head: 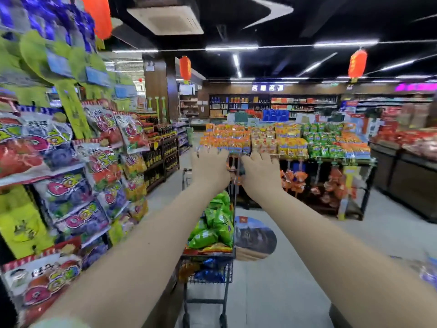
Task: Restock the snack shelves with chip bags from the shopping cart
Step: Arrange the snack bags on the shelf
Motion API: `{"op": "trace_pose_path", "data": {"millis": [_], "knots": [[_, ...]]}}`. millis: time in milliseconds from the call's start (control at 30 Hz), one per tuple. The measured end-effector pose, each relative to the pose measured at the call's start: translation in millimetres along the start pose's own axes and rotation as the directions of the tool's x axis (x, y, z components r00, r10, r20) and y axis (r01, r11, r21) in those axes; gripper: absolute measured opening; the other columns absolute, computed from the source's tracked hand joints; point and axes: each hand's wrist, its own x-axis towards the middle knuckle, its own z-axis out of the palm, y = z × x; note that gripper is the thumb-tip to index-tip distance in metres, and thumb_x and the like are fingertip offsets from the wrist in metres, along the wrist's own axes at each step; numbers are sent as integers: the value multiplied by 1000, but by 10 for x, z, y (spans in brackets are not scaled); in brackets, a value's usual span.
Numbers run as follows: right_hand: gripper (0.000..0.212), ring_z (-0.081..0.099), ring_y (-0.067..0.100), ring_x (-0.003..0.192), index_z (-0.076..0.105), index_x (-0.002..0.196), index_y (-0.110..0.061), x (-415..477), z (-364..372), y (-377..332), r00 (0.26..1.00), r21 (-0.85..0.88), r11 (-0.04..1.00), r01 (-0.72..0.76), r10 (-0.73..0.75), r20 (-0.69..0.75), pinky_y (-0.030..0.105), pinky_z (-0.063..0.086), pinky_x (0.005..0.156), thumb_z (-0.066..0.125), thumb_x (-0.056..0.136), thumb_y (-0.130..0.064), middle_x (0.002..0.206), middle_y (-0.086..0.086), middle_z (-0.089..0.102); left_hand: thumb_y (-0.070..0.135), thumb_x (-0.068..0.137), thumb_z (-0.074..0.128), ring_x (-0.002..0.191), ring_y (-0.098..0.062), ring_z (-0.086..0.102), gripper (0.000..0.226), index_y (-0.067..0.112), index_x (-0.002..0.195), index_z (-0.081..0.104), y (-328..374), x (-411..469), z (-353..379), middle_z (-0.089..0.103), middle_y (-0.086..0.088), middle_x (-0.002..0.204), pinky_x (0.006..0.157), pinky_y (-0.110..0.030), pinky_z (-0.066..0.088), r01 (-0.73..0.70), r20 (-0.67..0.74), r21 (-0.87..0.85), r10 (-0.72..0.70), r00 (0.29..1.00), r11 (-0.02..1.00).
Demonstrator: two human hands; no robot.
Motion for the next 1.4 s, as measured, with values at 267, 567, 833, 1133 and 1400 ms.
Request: {"op": "trace_pose_path", "data": {"millis": [267, 567, 833, 1133, 1400], "knots": [[32, 47, 31, 112, 52, 116, -17, 707, 1504, -135, 994, -6, 1000, -27, 28, 104, 43, 39, 88, 61, 86, -24, 116, 6, 54, 25, 81, 59, 117, -30, 46, 39, 22, 120, 53, -357, 788, 1627, 55, -4, 120, 97, -45, 35, -52, 124, -69, 60, 990, 996], [34, 60, 34, 79, 63, 84, -11, 1194, 3156, -188, 963, 34, 999, -19, 9, 269, 39, 44, 63, 80, 55, -10, 83, 13, 62, 25, 81, 59, 121, -29, 42, 43, 24, 124, 54, -462, 1374, 3315, 54, -3, 124, 101, -47, 32, -18, 363, -149, 72, 929, 989], [38, 60, 32, 73, 66, 84, -12, 1852, 4636, -199, 942, 220, 974, 59, -127, 310, 36, 46, 60, 82, 49, -15, 79, 7, 61, 35, 86, 59, 124, -27, 40, 42, 27, 126, 52, -583, 1801, 4663, 52, -1, 128, 103, -45, 29, 166, 473, -93, -103, 875, 982], [45, 45, 30, 118, 53, 127, -16, 2502, 5971, -382, 791, 473, 872, 125, -375, 482, 41, 38, 91, 62, 85, -31, 124, 6, 53, 35, 78, 63, 121, -26, 46, 42, 34, 119, 55, -988, 1848, 5802, 56, 3, 123, 101, -44, 34, 600, 631, 17, -474, 614, 800], [47, 44, 30, 121, 53, 128, -17, 3042, 6839, -809, 712, 562, 815, 143, -479, 514, 41, 38, 100, 64, 85, -33, 126, 7, 54, 39, 77, 66, 114, -28, 52, 37, 35, 114, 61, -1570, 2087, 6453, 62, 1, 115, 93, -42, 42, 810, 630, 67, -655, 418, 582]]}}
